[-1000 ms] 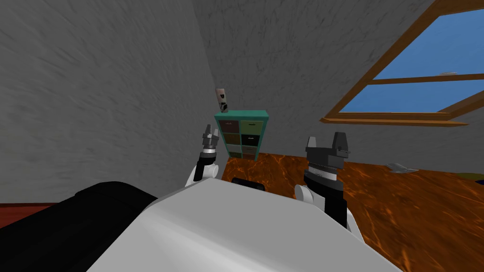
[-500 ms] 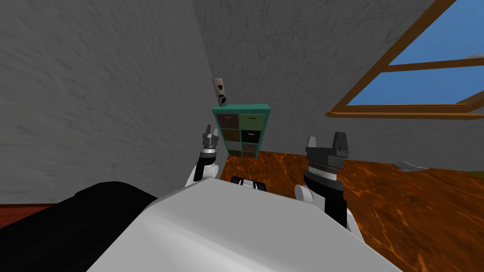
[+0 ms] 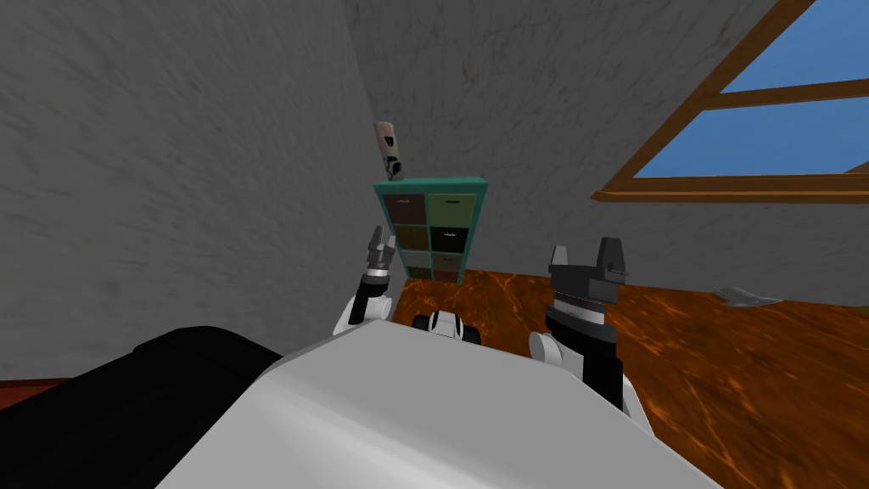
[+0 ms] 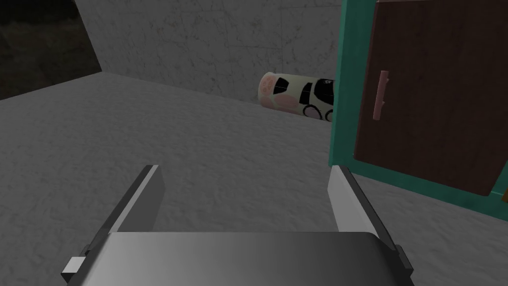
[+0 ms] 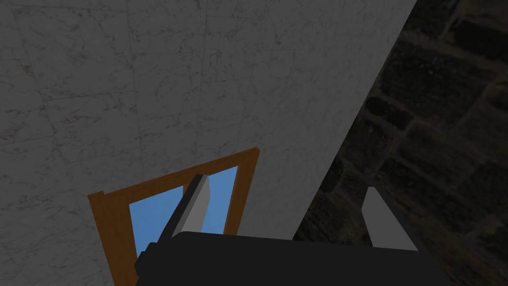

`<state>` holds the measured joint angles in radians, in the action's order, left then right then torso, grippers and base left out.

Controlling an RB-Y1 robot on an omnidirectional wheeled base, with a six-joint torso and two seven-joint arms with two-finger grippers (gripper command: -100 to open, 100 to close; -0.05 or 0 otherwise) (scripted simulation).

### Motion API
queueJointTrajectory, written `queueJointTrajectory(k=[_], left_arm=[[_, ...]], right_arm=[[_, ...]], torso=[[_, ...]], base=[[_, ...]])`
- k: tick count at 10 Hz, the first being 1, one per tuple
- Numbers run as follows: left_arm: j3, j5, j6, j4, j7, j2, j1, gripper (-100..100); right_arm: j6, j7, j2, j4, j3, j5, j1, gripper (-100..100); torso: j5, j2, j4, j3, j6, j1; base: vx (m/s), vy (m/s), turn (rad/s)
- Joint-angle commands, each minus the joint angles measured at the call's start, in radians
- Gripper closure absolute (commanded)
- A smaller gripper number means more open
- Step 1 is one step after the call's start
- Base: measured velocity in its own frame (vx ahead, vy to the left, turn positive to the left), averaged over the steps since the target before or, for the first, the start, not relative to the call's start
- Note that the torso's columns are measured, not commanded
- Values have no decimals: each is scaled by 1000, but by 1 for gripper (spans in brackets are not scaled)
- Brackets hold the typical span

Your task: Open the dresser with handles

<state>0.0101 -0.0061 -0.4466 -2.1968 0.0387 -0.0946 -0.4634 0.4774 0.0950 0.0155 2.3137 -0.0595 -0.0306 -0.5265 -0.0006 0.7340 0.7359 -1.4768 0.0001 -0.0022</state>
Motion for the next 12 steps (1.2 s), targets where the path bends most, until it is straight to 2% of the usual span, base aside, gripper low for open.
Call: queueJointTrajectory(k=[1,5,12], left_arm=[[-1,0,-11,54,-2,-28,15,-100],[-1,-1,-37,150,-7,-40,35,-100],[0,-3,-79,309,-14,-40,70,-100]], right_arm=[[0,0,0,0,0,0,0,0],[0,0,0,0,0,0,0,0],[0,0,0,0,0,0,0,0]], torso=[[0,1,1,-1,0,1],[1,5,2,1,0,2],[1,4,2,1,0,3]], base=[[87,-53,-15],[83,-57,-16],[88,-51,-15]])
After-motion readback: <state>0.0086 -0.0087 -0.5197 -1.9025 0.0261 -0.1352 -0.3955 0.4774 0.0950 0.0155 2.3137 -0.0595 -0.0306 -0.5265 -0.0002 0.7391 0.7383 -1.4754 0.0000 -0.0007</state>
